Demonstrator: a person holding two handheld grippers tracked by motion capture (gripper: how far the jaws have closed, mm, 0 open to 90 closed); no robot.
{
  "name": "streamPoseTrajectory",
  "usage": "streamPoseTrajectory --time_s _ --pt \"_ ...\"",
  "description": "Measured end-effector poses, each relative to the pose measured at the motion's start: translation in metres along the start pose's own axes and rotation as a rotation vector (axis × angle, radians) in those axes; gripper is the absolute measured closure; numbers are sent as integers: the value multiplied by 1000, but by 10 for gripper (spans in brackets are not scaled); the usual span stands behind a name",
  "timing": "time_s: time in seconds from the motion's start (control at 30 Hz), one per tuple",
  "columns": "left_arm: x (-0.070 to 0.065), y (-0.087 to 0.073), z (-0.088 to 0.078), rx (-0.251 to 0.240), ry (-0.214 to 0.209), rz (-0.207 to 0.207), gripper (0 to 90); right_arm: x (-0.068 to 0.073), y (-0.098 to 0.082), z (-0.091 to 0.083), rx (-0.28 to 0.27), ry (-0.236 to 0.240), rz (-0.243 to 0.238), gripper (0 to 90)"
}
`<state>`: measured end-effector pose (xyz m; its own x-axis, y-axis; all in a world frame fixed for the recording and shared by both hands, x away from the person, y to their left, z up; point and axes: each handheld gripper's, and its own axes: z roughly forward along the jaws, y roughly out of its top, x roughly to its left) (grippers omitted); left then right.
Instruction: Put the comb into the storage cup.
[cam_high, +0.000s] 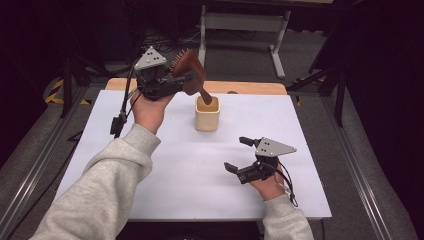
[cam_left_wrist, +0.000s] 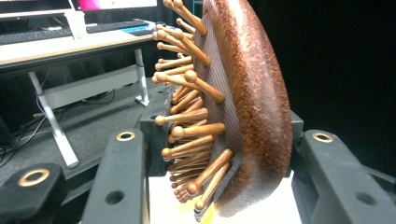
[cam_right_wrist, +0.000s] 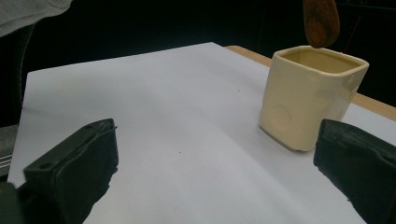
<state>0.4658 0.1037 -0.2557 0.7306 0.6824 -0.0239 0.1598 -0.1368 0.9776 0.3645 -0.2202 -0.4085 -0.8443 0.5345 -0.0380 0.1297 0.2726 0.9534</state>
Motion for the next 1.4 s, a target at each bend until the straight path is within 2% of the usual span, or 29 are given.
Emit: streamPoseTrajectory --time_s 0.4,0.53,1.03,1.17,1.4 --pt "3 -7 15 24 27 -15 546 0 0 -2 -7 1 0 5" --pt "7 -11 23 48 45 -16 545 0 0 -2 -9 0 0 5" --pt "16 -29 51 136 56 -86 541 0 0 -3 -14 15 3 6" --pt "19 -35 56 155 61 -119 540 -1 0 -3 -15 16 3 6" --pt "20 -41 64 199 64 -135 536 -1 0 -2 -8 27 4 6"
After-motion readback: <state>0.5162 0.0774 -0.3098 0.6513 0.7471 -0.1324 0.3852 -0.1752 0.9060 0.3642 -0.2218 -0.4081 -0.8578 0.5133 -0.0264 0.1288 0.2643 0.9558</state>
